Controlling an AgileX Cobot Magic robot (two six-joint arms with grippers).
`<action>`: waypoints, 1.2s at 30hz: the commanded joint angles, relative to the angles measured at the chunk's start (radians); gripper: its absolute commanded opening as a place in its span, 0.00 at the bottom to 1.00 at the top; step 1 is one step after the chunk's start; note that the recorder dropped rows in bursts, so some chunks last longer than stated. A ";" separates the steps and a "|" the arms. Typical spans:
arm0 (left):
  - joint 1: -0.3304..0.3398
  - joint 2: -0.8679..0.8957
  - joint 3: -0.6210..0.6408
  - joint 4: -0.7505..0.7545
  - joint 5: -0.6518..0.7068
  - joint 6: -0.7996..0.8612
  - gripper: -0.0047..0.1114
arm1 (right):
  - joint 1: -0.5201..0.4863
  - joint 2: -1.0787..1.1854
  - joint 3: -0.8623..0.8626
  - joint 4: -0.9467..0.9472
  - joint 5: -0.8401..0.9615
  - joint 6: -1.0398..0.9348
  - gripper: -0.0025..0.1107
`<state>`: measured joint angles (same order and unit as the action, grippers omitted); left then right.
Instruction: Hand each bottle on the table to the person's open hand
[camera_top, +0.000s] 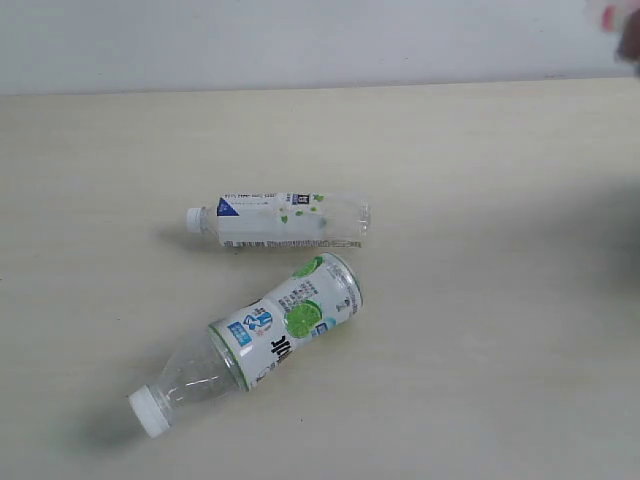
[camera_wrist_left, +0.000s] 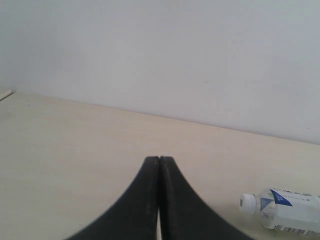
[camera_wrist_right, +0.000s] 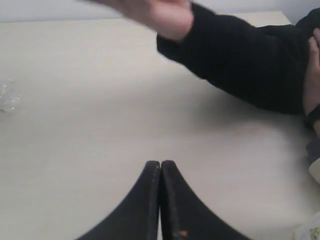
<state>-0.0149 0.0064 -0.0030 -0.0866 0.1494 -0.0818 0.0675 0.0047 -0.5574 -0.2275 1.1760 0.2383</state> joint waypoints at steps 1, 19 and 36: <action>0.003 -0.006 0.003 -0.004 -0.002 -0.001 0.04 | -0.003 -0.005 0.002 -0.034 -0.027 0.009 0.02; 0.005 -0.006 0.003 -0.004 -0.002 -0.002 0.04 | -0.003 -0.005 0.002 -0.038 -0.040 0.009 0.02; 0.005 -0.006 0.003 -0.004 -0.002 -0.002 0.04 | -0.003 -0.005 0.002 -0.027 0.014 0.018 0.02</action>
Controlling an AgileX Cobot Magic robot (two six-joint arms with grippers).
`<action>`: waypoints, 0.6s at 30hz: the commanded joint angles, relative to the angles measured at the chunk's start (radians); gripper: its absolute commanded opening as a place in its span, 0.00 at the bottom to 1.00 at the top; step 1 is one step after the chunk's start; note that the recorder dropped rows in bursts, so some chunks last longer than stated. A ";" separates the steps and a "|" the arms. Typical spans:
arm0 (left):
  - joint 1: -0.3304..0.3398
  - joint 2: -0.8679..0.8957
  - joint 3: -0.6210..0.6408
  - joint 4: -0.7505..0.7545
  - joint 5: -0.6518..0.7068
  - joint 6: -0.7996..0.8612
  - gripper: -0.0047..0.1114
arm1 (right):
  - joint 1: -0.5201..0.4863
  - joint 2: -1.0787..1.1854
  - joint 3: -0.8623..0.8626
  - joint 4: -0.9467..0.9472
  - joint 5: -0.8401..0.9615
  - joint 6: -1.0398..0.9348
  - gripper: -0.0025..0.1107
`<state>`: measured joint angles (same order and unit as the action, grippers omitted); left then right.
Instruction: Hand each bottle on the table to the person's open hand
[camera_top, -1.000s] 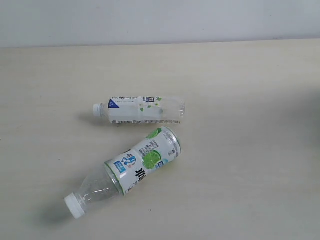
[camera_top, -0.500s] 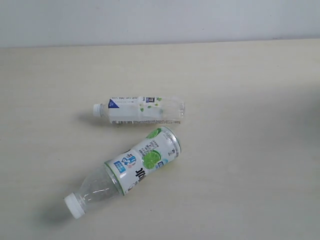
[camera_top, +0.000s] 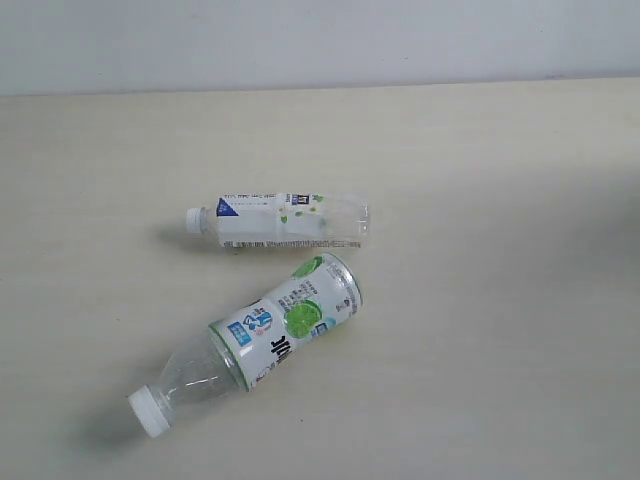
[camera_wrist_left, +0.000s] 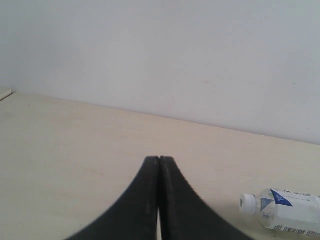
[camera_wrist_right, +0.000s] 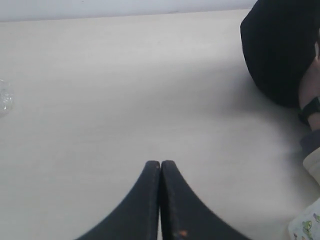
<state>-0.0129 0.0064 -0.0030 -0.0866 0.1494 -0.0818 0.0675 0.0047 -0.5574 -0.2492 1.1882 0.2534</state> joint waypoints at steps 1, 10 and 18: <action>0.003 -0.006 0.003 -0.004 -0.002 -0.002 0.04 | -0.003 -0.005 0.002 -0.014 0.002 0.003 0.02; 0.003 -0.006 0.003 -0.004 -0.002 -0.002 0.04 | -0.003 -0.005 0.002 -0.022 0.002 0.003 0.02; 0.003 -0.006 0.003 -0.004 -0.002 -0.002 0.04 | -0.003 -0.005 0.002 -0.022 0.002 0.005 0.02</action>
